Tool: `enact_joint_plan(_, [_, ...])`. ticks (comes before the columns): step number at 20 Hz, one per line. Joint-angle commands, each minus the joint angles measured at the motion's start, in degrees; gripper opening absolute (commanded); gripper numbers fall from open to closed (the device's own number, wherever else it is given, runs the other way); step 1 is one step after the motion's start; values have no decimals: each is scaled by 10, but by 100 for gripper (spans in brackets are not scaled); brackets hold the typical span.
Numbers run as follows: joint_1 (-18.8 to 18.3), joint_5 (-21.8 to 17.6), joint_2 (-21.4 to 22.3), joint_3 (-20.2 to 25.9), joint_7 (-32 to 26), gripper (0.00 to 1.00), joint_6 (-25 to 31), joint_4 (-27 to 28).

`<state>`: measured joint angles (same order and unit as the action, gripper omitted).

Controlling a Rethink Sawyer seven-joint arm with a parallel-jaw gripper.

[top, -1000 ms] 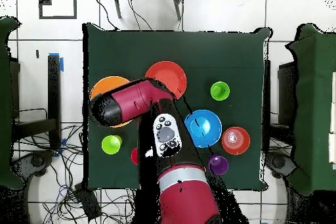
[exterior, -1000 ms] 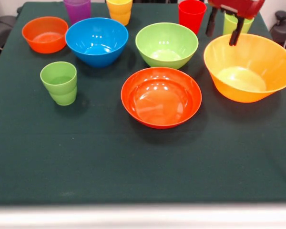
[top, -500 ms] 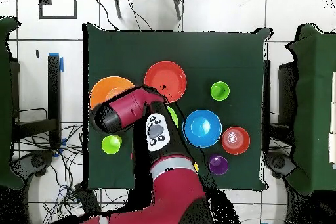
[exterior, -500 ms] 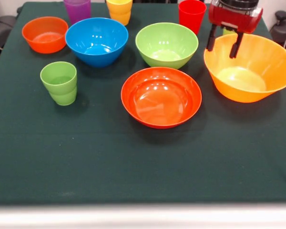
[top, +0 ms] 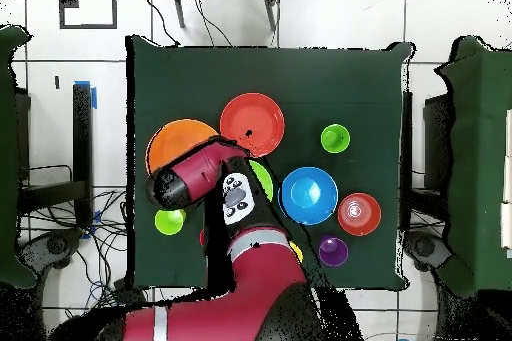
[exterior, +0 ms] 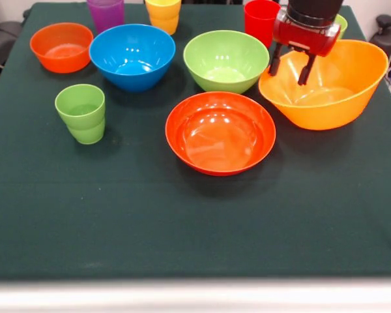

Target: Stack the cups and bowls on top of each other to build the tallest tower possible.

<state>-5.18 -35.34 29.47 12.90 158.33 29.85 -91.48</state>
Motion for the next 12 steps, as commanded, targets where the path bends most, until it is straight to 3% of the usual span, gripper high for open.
enact_joint_plan(1, [-2,-60,-16,10,-133,100,33,-5])
enact_joint_plan(7, [-2,-62,-29,15,-118,100,27,8])
enact_joint_plan(8, [-4,-51,-19,20,-115,100,33,3])
enact_joint_plan(12, [-49,35,94,74,-152,100,106,-64])
